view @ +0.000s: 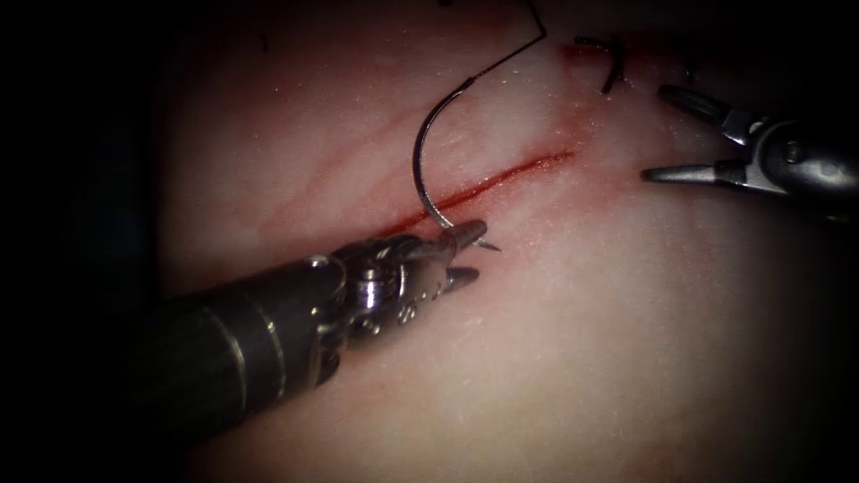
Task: Wound Closure
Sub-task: Pick up the needle with the left gripper.
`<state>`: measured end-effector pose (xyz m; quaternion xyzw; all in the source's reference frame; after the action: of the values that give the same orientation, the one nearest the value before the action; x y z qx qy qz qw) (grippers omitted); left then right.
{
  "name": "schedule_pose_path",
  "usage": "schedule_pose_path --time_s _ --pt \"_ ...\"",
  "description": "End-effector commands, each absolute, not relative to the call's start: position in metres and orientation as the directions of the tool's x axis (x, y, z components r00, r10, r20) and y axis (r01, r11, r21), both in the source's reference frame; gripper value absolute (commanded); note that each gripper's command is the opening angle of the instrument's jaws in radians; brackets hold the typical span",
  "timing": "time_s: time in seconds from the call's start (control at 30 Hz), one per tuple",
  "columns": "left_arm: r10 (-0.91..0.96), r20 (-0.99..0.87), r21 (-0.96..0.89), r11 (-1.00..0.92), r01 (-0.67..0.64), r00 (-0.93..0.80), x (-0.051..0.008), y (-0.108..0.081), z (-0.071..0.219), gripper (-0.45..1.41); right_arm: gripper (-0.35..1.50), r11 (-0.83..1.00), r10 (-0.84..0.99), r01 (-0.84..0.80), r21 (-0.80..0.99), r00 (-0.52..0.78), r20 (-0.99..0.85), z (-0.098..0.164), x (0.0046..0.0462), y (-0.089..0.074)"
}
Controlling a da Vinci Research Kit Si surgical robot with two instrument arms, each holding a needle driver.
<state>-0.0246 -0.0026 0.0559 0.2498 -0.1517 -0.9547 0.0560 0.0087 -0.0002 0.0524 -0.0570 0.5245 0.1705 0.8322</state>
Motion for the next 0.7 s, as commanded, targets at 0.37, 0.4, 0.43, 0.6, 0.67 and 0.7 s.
schedule_pose_path --time_s 0.37,0.4,0.43,0.6,0.67,0.7 --pt "-0.206 -0.441 0.326 -0.943 0.057 -0.874 -0.0250 -0.0014 0.0572 -0.02 0.94 0.935 0.220 -0.345 0.080 0.390 -0.894 0.0529 0.0093 0.0002" --pt "-0.216 -0.445 0.337 -0.940 0.062 -0.869 -0.0249 -0.0013 0.0569 -0.30 0.93 0.935 0.220 -0.345 0.079 0.390 -0.894 0.0529 0.0093 0.0001" --pt "-0.228 -0.450 0.341 -0.938 0.070 -0.864 -0.0248 -0.0013 0.0565 -0.35 0.91 0.935 0.219 -0.345 0.079 0.390 -0.894 0.0529 0.0094 0.0001" --pt "-0.260 -0.521 0.374 -0.926 0.056 -0.813 -0.0240 -0.0007 0.0538 -0.35 0.88 0.932 0.221 -0.353 0.076 0.393 -0.892 0.0530 0.0096 0.0000" --pt "-0.262 -0.542 0.370 -0.927 0.053 -0.799 -0.0238 -0.0006 0.0529 -0.35 0.84 0.931 0.218 -0.358 0.068 0.398 -0.891 0.0530 0.0097 -0.0001" --pt "-0.268 -0.549 0.374 -0.926 0.054 -0.792 -0.0237 -0.0005 0.0525 -0.35 0.84 0.928 0.230 -0.364 0.078 0.394 -0.890 0.0530 0.0097 -0.0001"
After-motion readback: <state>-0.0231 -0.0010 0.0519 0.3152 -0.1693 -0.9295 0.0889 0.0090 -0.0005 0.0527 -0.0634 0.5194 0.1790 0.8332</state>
